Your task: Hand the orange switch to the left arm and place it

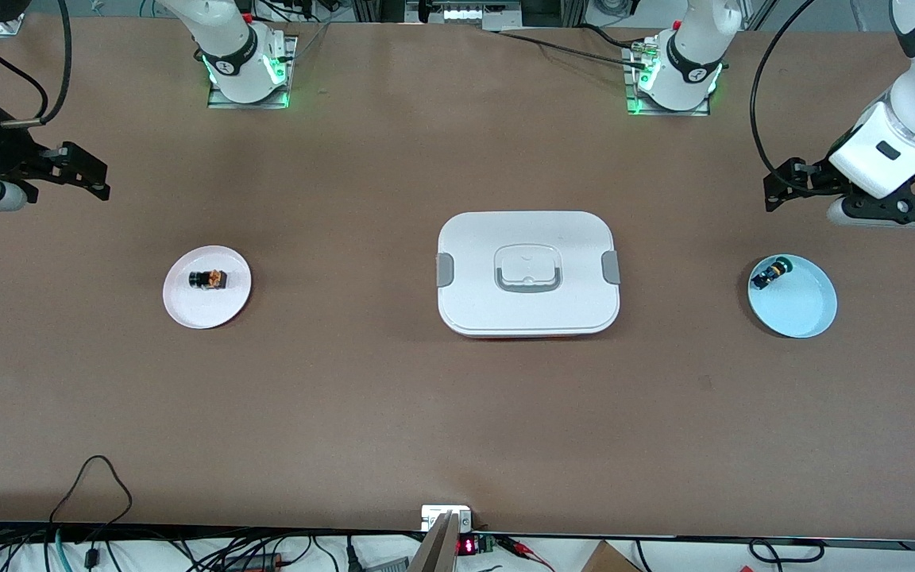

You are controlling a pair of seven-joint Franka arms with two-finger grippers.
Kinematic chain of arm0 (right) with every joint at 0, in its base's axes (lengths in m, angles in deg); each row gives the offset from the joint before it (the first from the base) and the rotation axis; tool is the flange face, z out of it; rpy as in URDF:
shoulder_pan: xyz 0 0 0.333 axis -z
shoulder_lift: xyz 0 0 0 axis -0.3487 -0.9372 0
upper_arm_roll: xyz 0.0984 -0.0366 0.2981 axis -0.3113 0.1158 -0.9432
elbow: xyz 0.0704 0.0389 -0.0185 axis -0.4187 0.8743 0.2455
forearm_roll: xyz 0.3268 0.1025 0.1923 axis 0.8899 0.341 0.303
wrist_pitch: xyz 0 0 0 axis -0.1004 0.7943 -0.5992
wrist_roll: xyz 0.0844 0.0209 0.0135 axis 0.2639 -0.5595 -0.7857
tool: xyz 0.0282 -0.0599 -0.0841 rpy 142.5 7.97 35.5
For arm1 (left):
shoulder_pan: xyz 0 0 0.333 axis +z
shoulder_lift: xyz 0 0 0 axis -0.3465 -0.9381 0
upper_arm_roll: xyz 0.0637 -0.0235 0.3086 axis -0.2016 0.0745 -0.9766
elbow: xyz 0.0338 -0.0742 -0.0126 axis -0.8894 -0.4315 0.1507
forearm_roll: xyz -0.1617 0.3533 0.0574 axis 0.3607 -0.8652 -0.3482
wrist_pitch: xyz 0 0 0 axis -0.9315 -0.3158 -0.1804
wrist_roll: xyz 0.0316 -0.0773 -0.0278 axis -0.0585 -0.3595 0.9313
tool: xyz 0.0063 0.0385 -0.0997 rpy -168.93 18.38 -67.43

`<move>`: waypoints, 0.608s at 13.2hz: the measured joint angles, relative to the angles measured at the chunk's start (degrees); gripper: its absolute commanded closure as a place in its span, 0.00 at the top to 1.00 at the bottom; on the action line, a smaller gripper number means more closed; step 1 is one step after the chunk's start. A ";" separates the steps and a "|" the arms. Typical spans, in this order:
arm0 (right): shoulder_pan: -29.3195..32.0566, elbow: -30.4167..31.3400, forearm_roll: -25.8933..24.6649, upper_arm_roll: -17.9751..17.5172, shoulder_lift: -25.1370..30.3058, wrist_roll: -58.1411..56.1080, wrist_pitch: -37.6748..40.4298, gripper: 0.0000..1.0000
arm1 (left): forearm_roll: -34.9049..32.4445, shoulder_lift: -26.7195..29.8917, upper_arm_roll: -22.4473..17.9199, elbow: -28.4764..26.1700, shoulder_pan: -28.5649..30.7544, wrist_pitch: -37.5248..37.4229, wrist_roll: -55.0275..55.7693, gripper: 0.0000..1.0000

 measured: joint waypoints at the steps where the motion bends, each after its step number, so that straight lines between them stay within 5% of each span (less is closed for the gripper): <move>1: 0.00 -0.01 0.00 0.00 -0.45 0.00 -0.01 1.00 | 0.00 -0.01 0.00 0.00 0.00 0.00 0.00 1.00; 8: -0.17 -0.07 -0.08 -0.12 -5.95 0.00 -0.88 1.00 | 0.00 -0.03 0.00 0.00 0.03 0.00 0.00 1.00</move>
